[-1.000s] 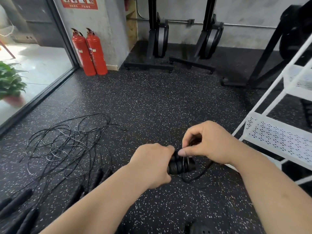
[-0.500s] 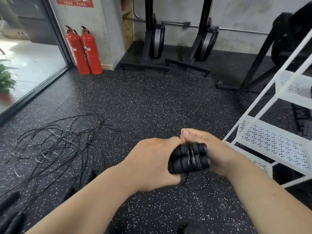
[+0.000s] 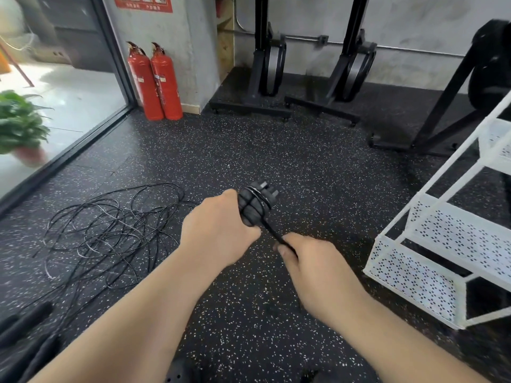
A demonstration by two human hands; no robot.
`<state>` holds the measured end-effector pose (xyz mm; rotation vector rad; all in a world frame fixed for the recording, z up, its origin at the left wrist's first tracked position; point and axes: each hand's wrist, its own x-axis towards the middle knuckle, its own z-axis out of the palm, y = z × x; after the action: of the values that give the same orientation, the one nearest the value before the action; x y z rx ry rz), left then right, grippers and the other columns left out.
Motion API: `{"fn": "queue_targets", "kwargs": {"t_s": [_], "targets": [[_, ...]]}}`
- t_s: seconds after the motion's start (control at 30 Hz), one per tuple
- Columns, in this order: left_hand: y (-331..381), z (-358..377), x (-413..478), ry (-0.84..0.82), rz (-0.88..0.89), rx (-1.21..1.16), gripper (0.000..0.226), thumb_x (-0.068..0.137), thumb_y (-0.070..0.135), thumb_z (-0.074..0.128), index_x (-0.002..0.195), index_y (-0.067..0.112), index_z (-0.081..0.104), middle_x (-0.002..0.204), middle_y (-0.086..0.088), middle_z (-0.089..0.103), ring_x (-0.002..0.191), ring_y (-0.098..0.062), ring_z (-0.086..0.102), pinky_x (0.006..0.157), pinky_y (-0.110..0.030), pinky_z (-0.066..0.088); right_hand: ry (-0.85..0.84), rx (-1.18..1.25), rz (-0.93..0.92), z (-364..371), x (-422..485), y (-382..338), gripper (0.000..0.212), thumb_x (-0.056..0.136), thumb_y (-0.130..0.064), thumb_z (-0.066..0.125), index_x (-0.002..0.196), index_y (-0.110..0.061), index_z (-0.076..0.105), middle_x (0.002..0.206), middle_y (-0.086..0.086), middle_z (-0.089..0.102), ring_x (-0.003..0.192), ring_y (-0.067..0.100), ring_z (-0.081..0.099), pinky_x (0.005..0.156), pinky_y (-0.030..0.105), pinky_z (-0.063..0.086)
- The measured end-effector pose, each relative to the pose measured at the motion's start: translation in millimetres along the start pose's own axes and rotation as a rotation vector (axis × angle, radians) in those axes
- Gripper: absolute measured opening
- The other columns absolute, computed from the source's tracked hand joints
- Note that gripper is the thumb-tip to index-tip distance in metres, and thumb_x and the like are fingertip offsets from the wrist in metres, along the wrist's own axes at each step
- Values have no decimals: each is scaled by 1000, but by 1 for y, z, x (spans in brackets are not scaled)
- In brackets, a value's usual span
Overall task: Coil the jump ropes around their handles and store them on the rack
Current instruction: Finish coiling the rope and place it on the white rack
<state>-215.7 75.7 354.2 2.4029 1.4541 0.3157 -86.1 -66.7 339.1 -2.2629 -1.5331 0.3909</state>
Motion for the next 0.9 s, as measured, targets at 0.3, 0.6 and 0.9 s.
{"fn": "queue_targets", "kwargs": {"t_s": [0.3, 0.6, 0.9], "targets": [[3, 20, -7, -126, 153, 283, 39, 84, 42, 75, 108, 24, 50, 88, 4, 57, 78, -27, 58, 67, -35, 47, 210, -400, -279, -32, -10, -15, 27, 109, -44, 42, 108, -37, 68, 87, -14, 60, 65, 9, 59, 57, 31, 53], [32, 33, -34, -318, 544, 297, 40, 81, 45, 74, 114, 30, 56, 97, 4, 68, 88, -25, 68, 78, -41, 60, 44, 23, -262, -60, 11, 38, 14, 91, -52, 74, 91, -39, 79, 85, -23, 71, 81, 1, 64, 76, 32, 53], [38, 16, -40, -325, 726, 128, 35, 80, 46, 72, 99, 39, 43, 86, 13, 57, 83, -13, 60, 78, -37, 55, -140, 390, -115, -67, 19, 61, 28, 78, -57, 82, 75, -30, 80, 78, -9, 77, 75, 7, 70, 78, 32, 54]]}}
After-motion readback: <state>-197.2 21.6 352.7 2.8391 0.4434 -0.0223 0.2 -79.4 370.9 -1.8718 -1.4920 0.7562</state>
